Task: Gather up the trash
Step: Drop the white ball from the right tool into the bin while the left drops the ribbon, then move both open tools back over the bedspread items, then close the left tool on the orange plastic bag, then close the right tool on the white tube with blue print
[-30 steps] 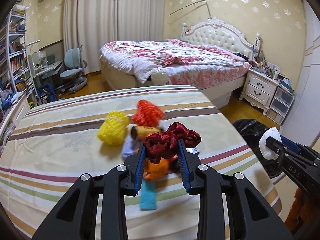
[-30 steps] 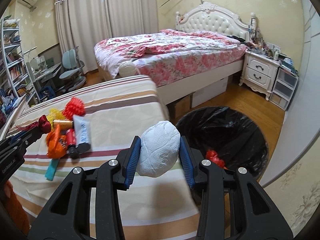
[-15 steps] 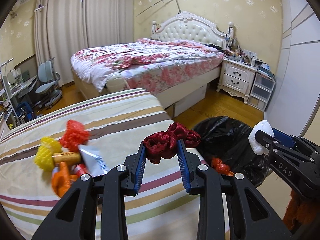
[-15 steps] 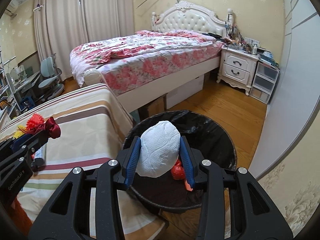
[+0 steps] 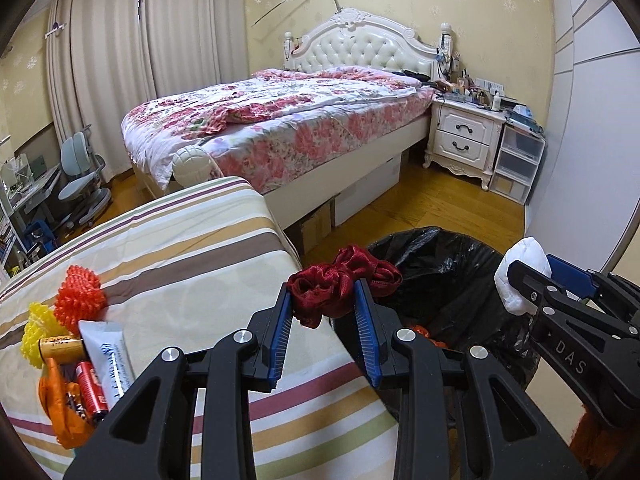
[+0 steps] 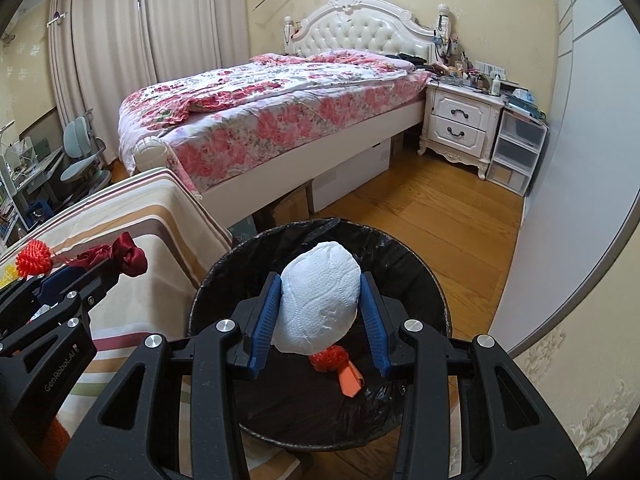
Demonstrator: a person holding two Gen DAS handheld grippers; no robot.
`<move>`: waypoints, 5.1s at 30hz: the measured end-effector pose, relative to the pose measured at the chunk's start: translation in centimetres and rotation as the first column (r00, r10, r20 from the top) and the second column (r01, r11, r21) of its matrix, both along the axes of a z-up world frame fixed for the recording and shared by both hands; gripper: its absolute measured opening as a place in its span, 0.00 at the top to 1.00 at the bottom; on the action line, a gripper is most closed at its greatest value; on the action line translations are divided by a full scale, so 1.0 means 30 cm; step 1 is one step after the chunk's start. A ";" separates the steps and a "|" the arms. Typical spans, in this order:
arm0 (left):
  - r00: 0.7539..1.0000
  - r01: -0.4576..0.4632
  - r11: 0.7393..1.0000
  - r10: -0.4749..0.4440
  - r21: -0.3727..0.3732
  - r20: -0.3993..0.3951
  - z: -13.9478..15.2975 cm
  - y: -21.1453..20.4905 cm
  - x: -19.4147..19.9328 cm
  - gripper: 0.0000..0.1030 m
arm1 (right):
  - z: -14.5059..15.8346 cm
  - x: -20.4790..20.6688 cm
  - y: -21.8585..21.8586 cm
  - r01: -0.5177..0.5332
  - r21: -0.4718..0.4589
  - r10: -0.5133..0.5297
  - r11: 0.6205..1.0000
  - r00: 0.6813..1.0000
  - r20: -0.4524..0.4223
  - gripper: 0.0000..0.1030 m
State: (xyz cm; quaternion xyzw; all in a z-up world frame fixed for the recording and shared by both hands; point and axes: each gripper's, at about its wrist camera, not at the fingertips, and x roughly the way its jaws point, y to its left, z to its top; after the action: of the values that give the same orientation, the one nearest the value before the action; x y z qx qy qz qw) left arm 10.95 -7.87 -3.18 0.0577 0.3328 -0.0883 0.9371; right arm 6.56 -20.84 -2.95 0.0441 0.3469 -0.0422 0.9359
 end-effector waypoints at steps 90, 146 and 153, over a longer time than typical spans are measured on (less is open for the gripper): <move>0.933 -0.352 0.936 0.352 0.011 -0.071 -0.039 0.638 -0.260 0.30 | 0.000 -0.194 0.514 -0.261 0.023 0.262 0.965 0.964 -0.049 0.35; 0.865 -0.487 0.873 0.484 0.010 -0.129 -0.051 1.098 -0.365 0.63 | -0.025 0.001 0.932 -0.500 0.006 0.494 0.866 0.854 -0.161 0.55; 0.869 -0.482 0.876 0.478 0.002 -0.127 -0.053 1.091 -0.357 0.63 | -0.035 -0.011 0.924 -0.499 0.004 0.493 0.866 0.853 -0.170 0.70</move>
State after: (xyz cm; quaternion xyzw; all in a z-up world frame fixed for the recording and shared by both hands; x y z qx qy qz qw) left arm 0.24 24.85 -4.76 -0.0464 0.3927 0.1387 0.9080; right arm 6.24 6.87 -4.00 -0.0694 0.4220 0.1898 0.8838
